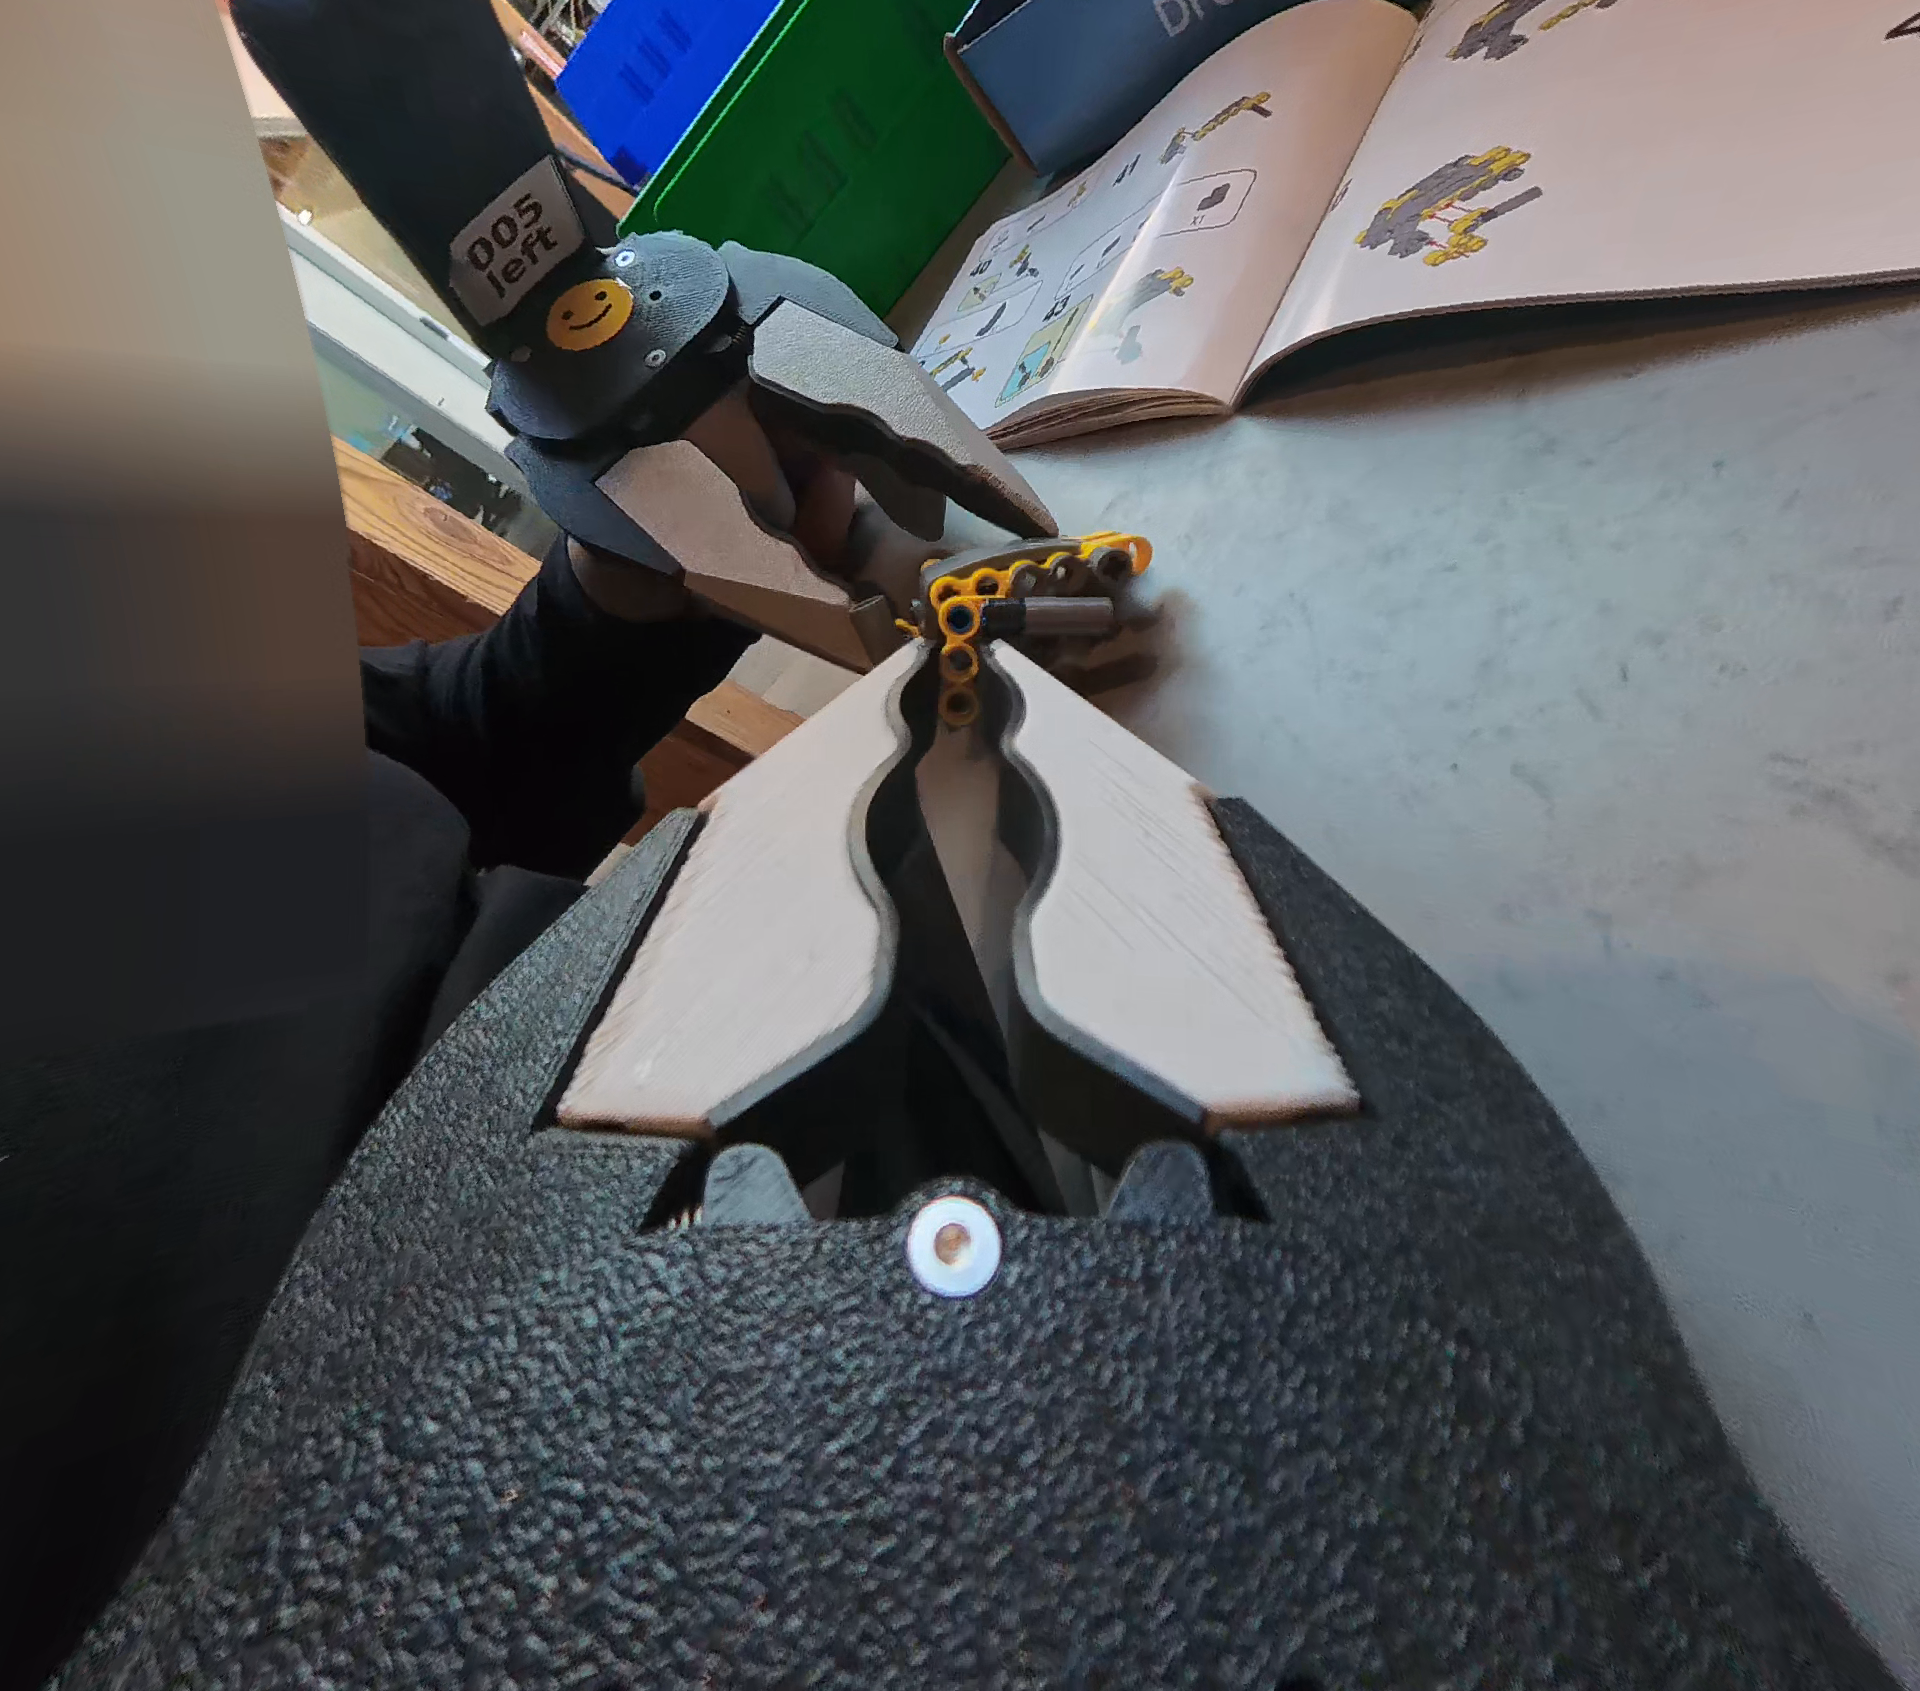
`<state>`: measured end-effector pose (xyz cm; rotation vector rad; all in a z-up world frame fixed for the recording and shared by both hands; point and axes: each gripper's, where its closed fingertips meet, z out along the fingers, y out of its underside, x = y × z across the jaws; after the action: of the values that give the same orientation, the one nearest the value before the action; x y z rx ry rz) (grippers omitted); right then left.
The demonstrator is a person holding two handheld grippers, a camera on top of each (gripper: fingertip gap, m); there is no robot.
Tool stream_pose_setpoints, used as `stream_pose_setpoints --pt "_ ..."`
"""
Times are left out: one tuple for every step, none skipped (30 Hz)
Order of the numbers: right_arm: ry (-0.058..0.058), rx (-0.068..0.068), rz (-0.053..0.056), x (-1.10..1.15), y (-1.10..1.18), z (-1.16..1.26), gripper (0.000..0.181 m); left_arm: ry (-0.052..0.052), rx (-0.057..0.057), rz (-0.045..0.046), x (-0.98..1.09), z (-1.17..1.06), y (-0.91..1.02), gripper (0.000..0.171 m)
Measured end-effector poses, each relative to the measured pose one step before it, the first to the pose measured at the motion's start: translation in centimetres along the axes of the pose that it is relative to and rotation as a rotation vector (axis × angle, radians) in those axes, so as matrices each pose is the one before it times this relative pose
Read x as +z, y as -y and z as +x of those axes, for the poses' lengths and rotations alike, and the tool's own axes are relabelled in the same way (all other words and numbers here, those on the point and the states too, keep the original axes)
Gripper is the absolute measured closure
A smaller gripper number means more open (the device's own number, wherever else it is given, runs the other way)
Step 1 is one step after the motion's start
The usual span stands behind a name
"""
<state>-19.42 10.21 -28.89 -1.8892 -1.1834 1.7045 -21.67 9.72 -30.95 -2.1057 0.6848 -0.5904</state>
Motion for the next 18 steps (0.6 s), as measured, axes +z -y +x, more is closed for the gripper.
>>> stream_pose_setpoints --pt "-0.0022 0.0007 -0.0024 0.025 -0.003 0.03 0.176 0.0005 -0.0063 0.00097 -0.021 -0.062 0.016 0.133" --pt "-0.0017 0.0031 0.0 0.001 0.021 0.039 0.176 0.002 -0.0026 0.00083 -0.001 -0.036 0.025 0.133" --pt "-0.0035 0.0032 0.0021 0.006 0.045 0.078 0.176 0.0063 -0.0017 0.00064 0.017 -0.062 0.014 0.133" --pt "-0.0045 0.0005 0.0031 -0.014 0.052 0.066 0.176 0.0067 -0.003 0.00178 0.036 -0.057 0.038 0.133" --pt "-0.0033 0.0 0.0012 0.003 0.029 0.062 0.176 0.0047 -0.0042 0.00072 0.034 -0.049 0.02 0.133" --pt "-0.0006 0.0027 -0.0012 0.007 -0.006 0.026 0.176 0.0018 -0.0062 0.00019 0.029 -0.036 0.021 0.133" --pt "0.0038 0.0074 -0.0032 0.005 -0.019 0.017 0.176 -0.0001 -0.0048 0.00001 0.005 -0.026 0.017 0.133" --pt "0.0072 0.0131 -0.0076 -0.004 -0.067 -0.004 0.176 -0.0023 -0.0014 -0.0004 -0.004 0.019 -0.013 0.133" --pt "0.0058 0.0143 -0.0067 -0.022 -0.045 0.005 0.176 0.0011 0.0019 0.00026 0.003 0.013 -0.005 0.133" --pt "0.0012 0.0093 -0.0037 -0.001 -0.021 0.04 0.176 0.0051 0.0041 -0.00058 0.027 -0.006 -0.008 0.133" --pt "-0.0039 0.0009 -0.0025 0.024 -0.034 0.05 0.176 0.0048 0.0044 -0.0013 0.039 0.009 -0.021 0.133" --pt "-0.0083 -0.0061 -0.0001 0.036 -0.03 0.075 0.176 0.006 0.0037 -0.00074 0.013 -0.009 -0.006 0.133" --pt "-0.0115 -0.0112 0.0028 0.037 -0.015 0.061 0.176 0.0058 -0.0007 -0.00038 0.026 -0.033 -0.006 0.133" --pt "-0.0121 -0.0148 0.0047 0.03 0.009 0.036 0.176 0.0049 -0.0024 0.00054 0.015 -0.023 0.01 0.133" --pt "-0.0129 -0.0124 0.0045 0.021 -0.007 0.029 0.176 0.004 -0.0017 0.00045 0.026 -0.008 0.003 0.133" --pt "-0.0102 -0.0025 0.0094 -0.007 0.047 0.02 0.176 0.0045 -0.0002 0.0013 0.026 -0.01 0.02 0.133" --pt "-0.0034 0.0068 0.0124 -0.042 0.089 -0.011 0.176 0.0016 -0.0051 0.00255 0.012 0.005 0.033 0.133" --pt "0.0023 0.0081 0.012 -0.064 0.132 -0.023 0.176 -0.0011 -0.0076 0.00407 0.012 -0.005 0.048 0.133"
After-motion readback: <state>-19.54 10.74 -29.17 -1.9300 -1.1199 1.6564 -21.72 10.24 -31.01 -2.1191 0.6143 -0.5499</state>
